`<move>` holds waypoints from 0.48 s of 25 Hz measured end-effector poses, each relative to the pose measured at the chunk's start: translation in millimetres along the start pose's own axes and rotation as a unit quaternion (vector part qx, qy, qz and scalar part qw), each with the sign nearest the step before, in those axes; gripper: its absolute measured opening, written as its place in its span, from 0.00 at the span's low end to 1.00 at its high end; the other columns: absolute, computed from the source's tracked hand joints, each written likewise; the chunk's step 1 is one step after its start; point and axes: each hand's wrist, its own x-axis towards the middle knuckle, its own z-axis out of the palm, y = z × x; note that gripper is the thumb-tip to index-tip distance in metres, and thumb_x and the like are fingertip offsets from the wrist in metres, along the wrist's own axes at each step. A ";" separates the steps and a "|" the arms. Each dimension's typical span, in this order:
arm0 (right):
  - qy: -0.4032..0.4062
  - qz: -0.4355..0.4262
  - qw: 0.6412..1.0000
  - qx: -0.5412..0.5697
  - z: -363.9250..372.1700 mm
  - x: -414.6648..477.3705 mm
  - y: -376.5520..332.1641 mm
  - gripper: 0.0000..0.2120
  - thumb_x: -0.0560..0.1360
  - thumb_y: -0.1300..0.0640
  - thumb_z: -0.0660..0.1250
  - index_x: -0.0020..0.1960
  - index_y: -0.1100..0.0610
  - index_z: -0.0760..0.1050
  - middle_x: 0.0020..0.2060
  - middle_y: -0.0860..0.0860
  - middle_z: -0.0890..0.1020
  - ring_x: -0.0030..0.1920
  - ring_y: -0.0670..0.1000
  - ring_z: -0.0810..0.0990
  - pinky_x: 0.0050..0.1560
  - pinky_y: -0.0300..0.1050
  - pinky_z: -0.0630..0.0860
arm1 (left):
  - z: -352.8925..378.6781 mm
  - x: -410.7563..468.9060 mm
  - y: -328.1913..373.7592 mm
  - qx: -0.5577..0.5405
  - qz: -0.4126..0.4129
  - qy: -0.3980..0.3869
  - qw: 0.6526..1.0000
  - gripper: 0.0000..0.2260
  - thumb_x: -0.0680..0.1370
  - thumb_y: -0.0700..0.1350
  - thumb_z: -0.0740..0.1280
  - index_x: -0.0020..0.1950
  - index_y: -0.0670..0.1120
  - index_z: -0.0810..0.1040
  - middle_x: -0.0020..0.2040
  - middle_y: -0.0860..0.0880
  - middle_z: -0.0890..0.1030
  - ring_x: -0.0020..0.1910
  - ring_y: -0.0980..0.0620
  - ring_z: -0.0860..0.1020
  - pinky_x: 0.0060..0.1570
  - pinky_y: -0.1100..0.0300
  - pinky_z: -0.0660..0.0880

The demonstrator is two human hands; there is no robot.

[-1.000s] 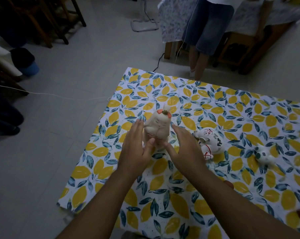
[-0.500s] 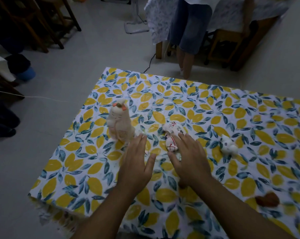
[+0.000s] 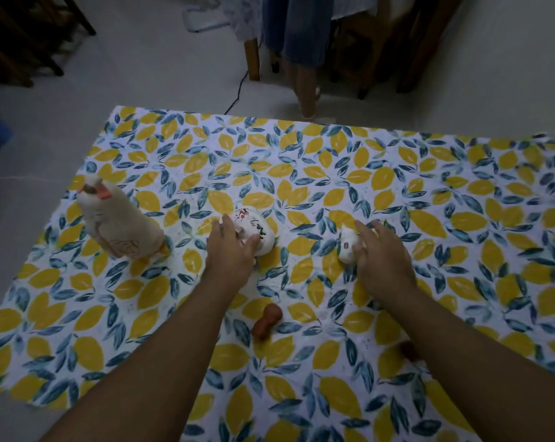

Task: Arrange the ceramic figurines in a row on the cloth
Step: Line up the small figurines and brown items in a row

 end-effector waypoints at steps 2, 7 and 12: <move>-0.031 0.005 0.998 0.055 4.2 5.9 3.9 0.24 0.82 0.51 0.62 0.78 0.48 0.64 0.78 0.56 0.66 0.76 0.61 0.64 0.70 0.62 0.67 | 6.5 4.7 9.2 0.019 -0.009 -0.008 1.000 0.40 0.78 0.66 0.62 0.81 0.55 0.43 0.82 0.40 0.51 0.79 0.38 0.53 0.73 0.39 0.61; -0.035 0.000 0.979 0.202 11.0 3.5 -6.7 0.23 0.80 0.50 0.67 0.74 0.48 0.69 0.72 0.53 0.72 0.70 0.57 0.71 0.65 0.56 0.72 | 15.4 14.6 46.4 -0.009 0.084 0.001 0.996 0.42 0.75 0.59 0.69 0.81 0.56 0.45 0.68 0.40 0.72 0.60 0.40 0.75 0.48 0.52 0.74; -0.043 -0.031 0.973 0.225 20.3 -10.2 -26.6 0.27 0.80 0.57 0.67 0.77 0.53 0.65 0.75 0.53 0.68 0.74 0.55 0.68 0.69 0.54 0.71 | 2.9 10.5 58.0 -0.004 0.156 -0.095 0.983 0.43 0.75 0.45 0.72 0.82 0.55 0.49 0.75 0.42 0.65 0.66 0.39 0.72 0.50 0.54 0.72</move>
